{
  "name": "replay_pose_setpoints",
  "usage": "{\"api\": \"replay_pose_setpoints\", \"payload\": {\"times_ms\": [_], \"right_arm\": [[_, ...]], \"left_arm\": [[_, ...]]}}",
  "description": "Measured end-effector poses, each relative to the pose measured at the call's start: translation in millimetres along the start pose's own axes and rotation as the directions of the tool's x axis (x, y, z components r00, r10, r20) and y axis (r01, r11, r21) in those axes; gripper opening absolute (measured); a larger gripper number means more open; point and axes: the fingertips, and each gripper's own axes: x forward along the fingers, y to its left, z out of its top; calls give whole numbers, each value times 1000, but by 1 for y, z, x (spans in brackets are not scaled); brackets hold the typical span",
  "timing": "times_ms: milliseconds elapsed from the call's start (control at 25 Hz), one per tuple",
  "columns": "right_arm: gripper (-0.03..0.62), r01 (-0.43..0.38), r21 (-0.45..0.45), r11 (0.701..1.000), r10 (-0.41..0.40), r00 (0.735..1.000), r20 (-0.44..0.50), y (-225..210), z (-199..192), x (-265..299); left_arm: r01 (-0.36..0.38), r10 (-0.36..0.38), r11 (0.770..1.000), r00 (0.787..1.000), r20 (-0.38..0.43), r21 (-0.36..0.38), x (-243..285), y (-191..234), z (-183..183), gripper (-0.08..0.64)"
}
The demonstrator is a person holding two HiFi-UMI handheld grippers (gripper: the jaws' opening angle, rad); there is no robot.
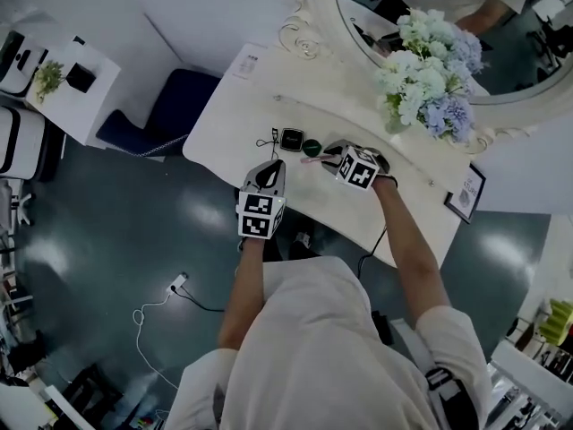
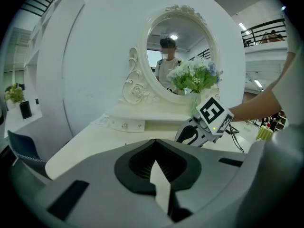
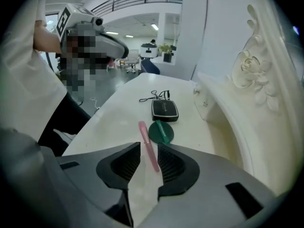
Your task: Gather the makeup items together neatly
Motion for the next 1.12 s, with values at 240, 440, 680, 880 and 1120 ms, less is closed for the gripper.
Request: {"api": "replay_pose_setpoints", "payload": {"times_ms": [240,440,680,880,1120], "right_arm": [[138,-85,-99,991,77,994,-82,0,-8,15],[77,-122,-92,988,111,986,-123,4,-16,19],[75,-74,-64,995,66,991,-114,19,-11,4],[75,18,30,999,-15,997,-71,20,-10,-16],[75,115,197,974,-108,993,-45,19,-15,-33]], "left_arm": [[-28,28,1000,1000,-11,5,-13,10,-4,14],[-31,32,999,999,-19,20,-13,10,-5,14],[-16,16,1000,1000,-11,24,-7,3,1,14],[2,-2,1000,1000,15,14,2,-9,12,14],[61,-61,998,998,29,18,21,-33,22,14]]}}
